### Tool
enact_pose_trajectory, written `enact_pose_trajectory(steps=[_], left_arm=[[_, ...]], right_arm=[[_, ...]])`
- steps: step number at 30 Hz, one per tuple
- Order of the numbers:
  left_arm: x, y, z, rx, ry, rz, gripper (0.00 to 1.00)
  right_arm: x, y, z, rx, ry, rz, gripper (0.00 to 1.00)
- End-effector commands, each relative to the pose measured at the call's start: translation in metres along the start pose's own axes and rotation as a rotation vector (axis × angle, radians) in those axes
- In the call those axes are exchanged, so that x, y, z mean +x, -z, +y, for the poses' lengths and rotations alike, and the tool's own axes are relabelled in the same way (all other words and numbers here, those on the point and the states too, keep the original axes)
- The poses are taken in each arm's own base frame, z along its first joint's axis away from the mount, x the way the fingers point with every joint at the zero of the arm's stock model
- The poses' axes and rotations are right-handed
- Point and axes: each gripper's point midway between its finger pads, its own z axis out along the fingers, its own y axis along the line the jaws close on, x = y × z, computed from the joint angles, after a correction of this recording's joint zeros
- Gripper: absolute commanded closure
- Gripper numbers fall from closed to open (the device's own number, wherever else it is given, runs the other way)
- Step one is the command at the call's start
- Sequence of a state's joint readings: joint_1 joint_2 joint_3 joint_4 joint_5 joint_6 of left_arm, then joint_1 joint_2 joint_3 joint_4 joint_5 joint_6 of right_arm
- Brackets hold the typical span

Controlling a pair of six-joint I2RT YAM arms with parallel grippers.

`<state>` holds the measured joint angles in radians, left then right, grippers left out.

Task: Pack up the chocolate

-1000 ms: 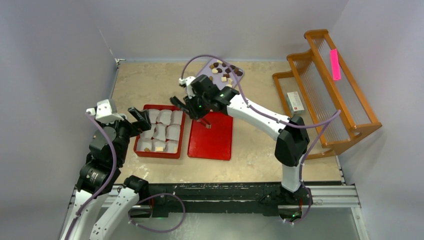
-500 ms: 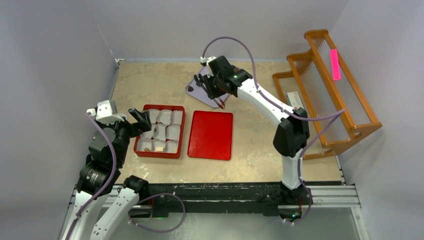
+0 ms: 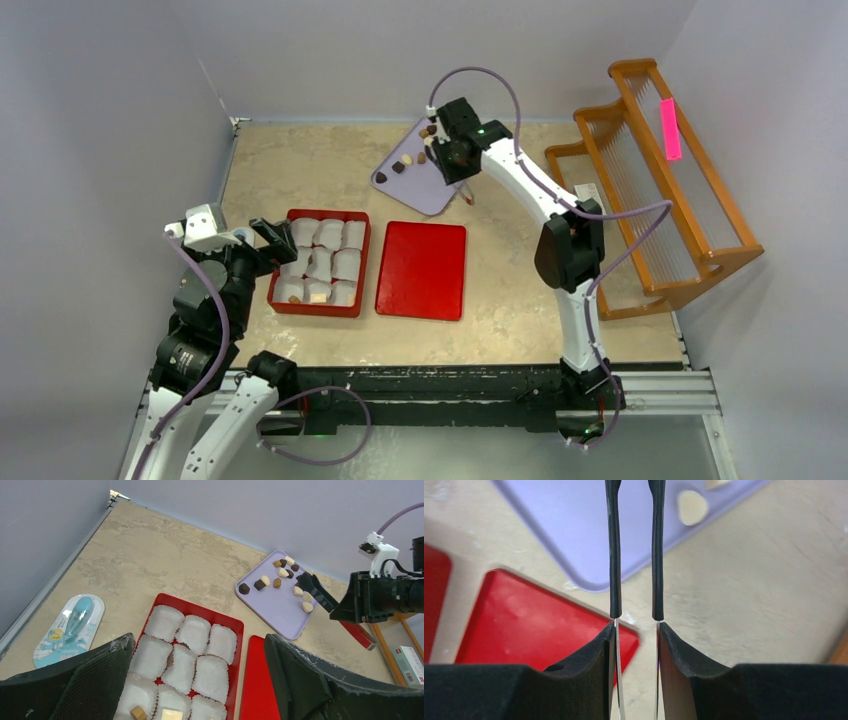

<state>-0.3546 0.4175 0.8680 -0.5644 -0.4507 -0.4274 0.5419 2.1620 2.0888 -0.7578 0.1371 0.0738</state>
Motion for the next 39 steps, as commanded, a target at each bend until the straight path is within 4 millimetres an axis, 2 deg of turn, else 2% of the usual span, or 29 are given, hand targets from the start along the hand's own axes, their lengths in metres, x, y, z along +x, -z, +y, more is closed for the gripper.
enact_pose_trajectory(steps=[1, 10, 15, 28, 39], left_arm=[[-0.007, -0.001, 0.001, -0.013, 0.015, -0.023, 0.00], [-0.003, -0.004, -0.003, 0.000, 0.012, -0.005, 0.00], [-0.003, -0.004, -0.003, -0.002, 0.011, -0.005, 0.00], [-0.002, -0.004, -0.007, 0.019, 0.013, 0.001, 0.00], [-0.003, -0.004, -0.006, 0.015, 0.014, -0.004, 0.00]], right_arm=[[0.004, 0.014, -0.038, 0.054, -0.044, 0.016, 0.63], [0.017, -0.001, -0.055, 0.057, -0.079, 0.051, 0.61], [0.020, -0.008, -0.055, 0.035, -0.083, 0.060, 0.61], [0.041, -0.020, -0.060, 0.065, -0.082, 0.102, 0.58], [0.038, -0.034, -0.064, 0.076, -0.059, 0.119, 0.57]])
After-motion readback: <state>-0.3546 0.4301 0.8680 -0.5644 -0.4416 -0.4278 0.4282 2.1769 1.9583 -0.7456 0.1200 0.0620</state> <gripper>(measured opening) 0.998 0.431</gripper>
